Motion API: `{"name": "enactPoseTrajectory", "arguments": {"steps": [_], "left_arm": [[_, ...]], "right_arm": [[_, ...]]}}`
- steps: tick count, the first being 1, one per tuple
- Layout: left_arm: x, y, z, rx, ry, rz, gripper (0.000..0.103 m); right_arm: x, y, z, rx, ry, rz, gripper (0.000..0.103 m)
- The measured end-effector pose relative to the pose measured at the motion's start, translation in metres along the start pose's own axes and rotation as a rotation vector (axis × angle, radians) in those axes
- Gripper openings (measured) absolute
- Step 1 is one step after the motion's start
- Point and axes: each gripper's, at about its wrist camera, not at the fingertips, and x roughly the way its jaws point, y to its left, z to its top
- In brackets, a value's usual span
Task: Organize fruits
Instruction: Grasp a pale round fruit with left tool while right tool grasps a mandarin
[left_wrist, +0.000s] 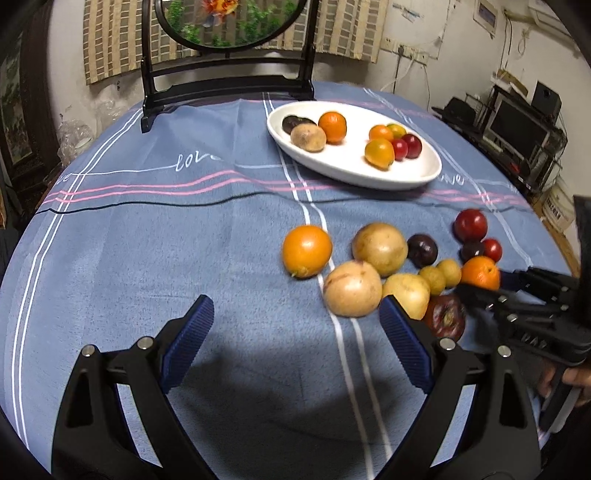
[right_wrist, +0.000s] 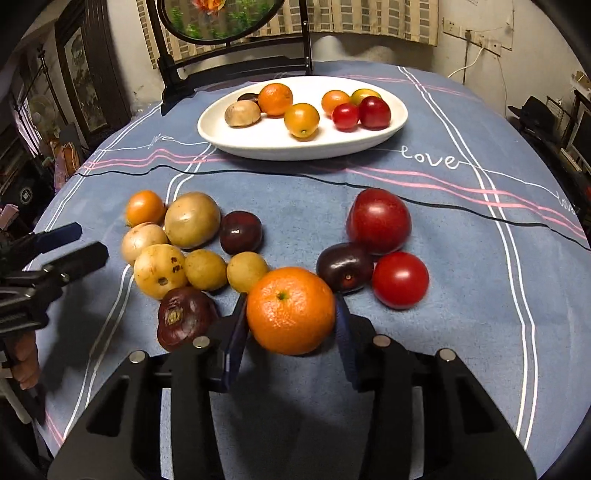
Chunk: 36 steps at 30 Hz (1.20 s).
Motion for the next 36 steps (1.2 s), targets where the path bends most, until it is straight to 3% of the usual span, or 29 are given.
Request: {"name": "enactPoseTrajectory", "arguments": {"steps": [6, 14, 24, 26, 29, 36], "left_arm": [[0.009, -0.008, -0.003, 0.037, 0.026, 0.006, 0.093], [0.01, 0.006, 0.007, -0.021, 0.048, 0.003, 0.093], [0.021, -0.02, -0.006, 0.108, 0.078, 0.015, 0.092], [0.026, -0.021, -0.005, 0.116, 0.096, 0.042, 0.082], [0.029, -0.023, -0.002, 0.108, 0.101, 0.016, 0.07], [0.038, -0.032, 0.009, 0.087, 0.104, 0.007, 0.061]], "right_arm": [[-0.012, -0.005, -0.009, 0.017, -0.017, 0.038, 0.044], [-0.02, -0.009, -0.02, 0.028, -0.017, 0.072, 0.044], [-0.022, -0.006, -0.022, 0.024, -0.018, 0.089, 0.044], [-0.022, -0.006, -0.022, 0.026, -0.018, 0.09, 0.044], [-0.021, -0.006, -0.023, 0.028, -0.015, 0.094, 0.044], [-0.021, -0.006, -0.023, 0.026, -0.013, 0.103, 0.044]]}}
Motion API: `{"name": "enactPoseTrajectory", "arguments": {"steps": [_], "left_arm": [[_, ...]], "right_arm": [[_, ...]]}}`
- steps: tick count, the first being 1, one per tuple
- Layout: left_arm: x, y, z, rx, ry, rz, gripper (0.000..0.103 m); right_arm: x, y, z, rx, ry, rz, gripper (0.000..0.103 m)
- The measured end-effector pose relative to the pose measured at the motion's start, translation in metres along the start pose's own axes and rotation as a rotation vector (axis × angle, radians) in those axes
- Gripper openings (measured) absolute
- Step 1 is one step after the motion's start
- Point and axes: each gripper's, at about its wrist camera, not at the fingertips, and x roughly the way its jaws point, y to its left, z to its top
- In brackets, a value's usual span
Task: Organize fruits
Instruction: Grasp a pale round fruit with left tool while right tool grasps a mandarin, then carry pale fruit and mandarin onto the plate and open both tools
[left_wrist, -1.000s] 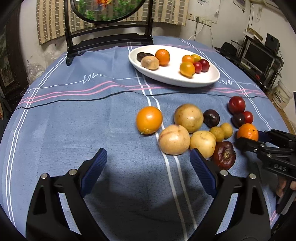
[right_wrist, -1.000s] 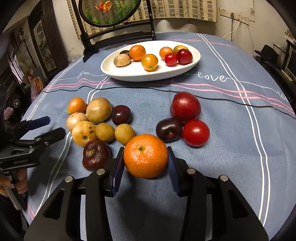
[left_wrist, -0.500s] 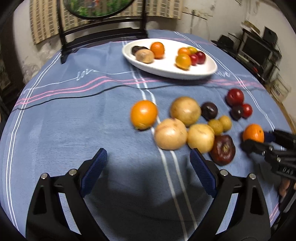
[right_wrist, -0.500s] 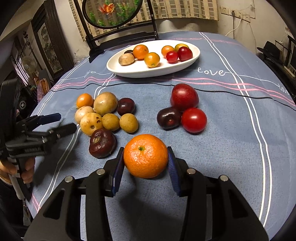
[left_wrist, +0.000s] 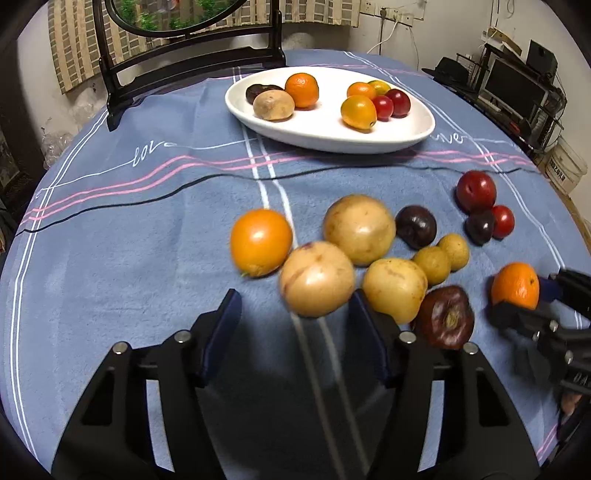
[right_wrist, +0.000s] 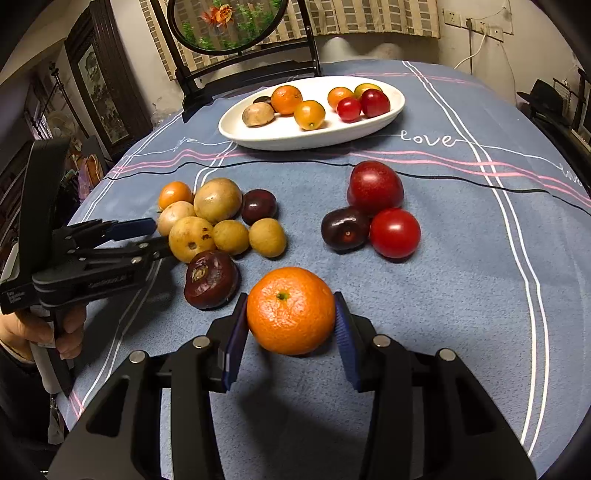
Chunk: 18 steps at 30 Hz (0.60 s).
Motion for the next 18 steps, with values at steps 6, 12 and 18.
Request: {"name": "enactPoseTrajectory", "arguments": {"steps": [6, 12, 18], "left_arm": [[0.004, 0.001, 0.005, -0.029, -0.008, -0.054, 0.045], [-0.002, 0.0, 0.0, -0.021, -0.01, -0.05, 0.041], [-0.023, 0.002, -0.003, -0.014, -0.046, -0.057, 0.041]], "right_arm": [[-0.001, -0.001, -0.001, 0.0, -0.001, 0.004, 0.044], [-0.003, -0.002, -0.003, 0.001, -0.005, 0.003, 0.044], [-0.007, -0.002, -0.003, -0.003, -0.011, -0.002, 0.044]]}}
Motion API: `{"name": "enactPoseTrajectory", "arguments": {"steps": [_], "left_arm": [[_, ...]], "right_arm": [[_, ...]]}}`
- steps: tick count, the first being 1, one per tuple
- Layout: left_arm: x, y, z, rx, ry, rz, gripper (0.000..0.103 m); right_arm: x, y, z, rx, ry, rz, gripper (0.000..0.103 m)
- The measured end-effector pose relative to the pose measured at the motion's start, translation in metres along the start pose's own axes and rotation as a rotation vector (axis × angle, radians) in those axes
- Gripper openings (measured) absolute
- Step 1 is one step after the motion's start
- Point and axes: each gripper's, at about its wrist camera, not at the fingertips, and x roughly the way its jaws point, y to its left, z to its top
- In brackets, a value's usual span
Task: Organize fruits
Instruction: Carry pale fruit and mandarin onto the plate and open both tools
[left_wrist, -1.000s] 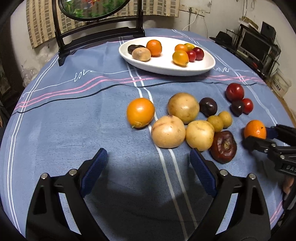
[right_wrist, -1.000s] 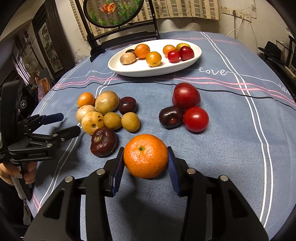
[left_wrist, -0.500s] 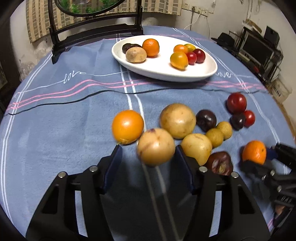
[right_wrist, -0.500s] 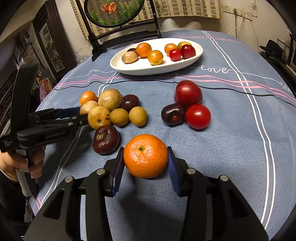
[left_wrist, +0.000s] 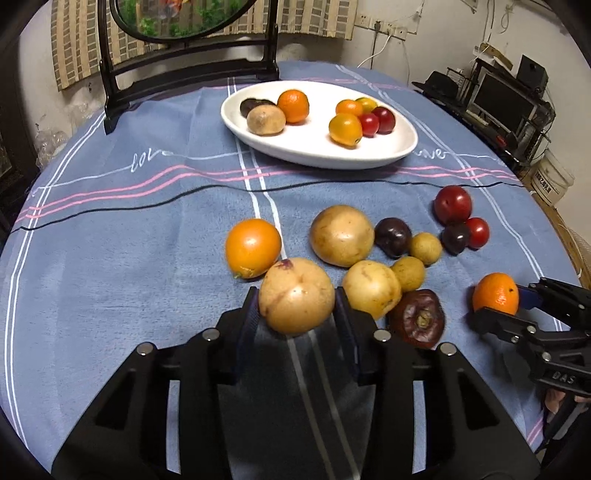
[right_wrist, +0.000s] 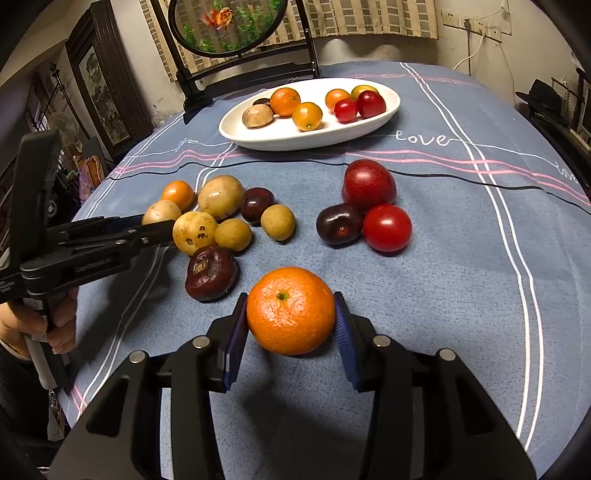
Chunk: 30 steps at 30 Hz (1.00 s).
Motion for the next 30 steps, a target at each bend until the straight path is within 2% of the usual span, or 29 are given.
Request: {"name": "enactPoseTrajectory", "arguments": {"steps": [6, 12, 22, 30], "left_arm": [[-0.02, -0.004, 0.004, 0.021, -0.041, -0.009, 0.041], [-0.031, -0.01, 0.016, 0.046, -0.072, -0.009, 0.041], [-0.03, -0.01, 0.059, 0.036, -0.115, -0.033, 0.041], [-0.005, -0.011, 0.106, 0.001, -0.131, -0.062, 0.041]], "right_arm": [[-0.011, 0.004, 0.009, -0.029, -0.031, -0.013, 0.045], [-0.029, 0.009, 0.032, -0.076, -0.089, -0.041, 0.045], [-0.033, 0.011, 0.087, -0.138, -0.154, -0.071, 0.045], [-0.005, 0.0, 0.146, -0.099, -0.169, -0.045, 0.045]]}}
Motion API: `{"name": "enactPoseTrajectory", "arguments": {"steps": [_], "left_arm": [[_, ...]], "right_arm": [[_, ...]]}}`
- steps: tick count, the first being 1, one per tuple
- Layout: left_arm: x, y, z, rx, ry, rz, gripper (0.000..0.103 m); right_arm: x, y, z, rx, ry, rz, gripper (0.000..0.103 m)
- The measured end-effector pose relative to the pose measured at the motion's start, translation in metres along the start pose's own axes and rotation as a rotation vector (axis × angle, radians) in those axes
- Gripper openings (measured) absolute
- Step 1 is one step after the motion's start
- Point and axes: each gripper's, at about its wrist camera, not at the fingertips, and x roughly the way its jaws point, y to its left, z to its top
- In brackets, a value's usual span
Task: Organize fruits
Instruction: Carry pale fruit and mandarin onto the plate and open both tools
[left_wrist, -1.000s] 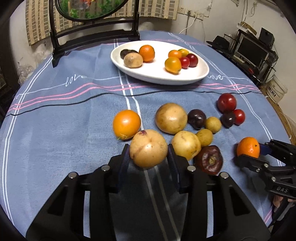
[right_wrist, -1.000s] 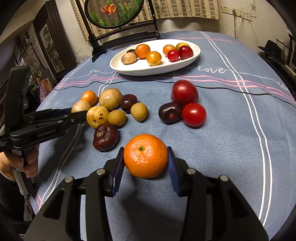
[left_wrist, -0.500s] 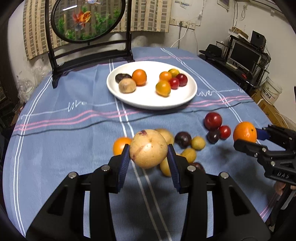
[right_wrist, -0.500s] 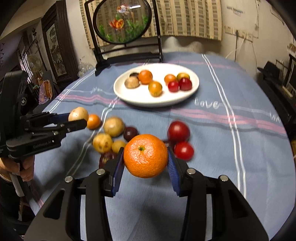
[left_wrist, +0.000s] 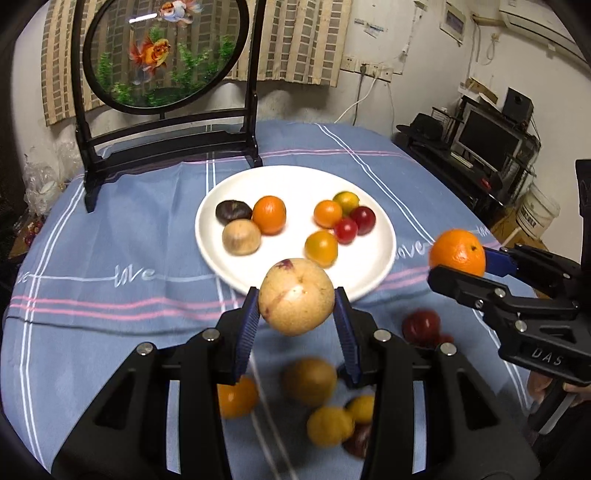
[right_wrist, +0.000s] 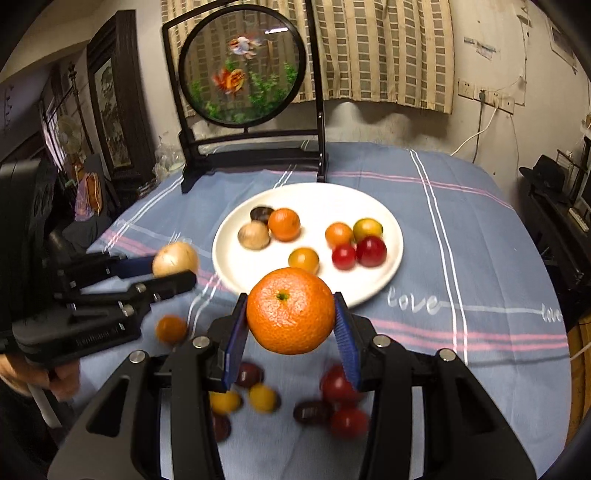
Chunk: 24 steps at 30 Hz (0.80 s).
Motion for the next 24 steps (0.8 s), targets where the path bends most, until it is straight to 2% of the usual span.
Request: {"name": "enactPoseTrajectory", "arguments": {"steps": [4, 13, 21, 24], "left_arm": [[0.032, 0.006, 0.018, -0.018, 0.023, 0.015, 0.041], [0.095, 0.019, 0.041, -0.019, 0.094, 0.059, 0.041], [0.125, 0.017, 0.044, 0.009, 0.112, 0.139, 0.042], [0.126, 0.013, 0.043, 0.013, 0.106, 0.142, 0.049]], "right_arm": [[0.032, -0.012, 0.024, 0.02, 0.02, -0.012, 0.045], [0.106, -0.024, 0.056, 0.006, 0.097, -0.045, 0.045], [0.151, -0.03, 0.068, 0.026, 0.147, -0.073, 0.045], [0.157, -0.032, 0.071, 0.041, 0.14, -0.077, 0.049]]}}
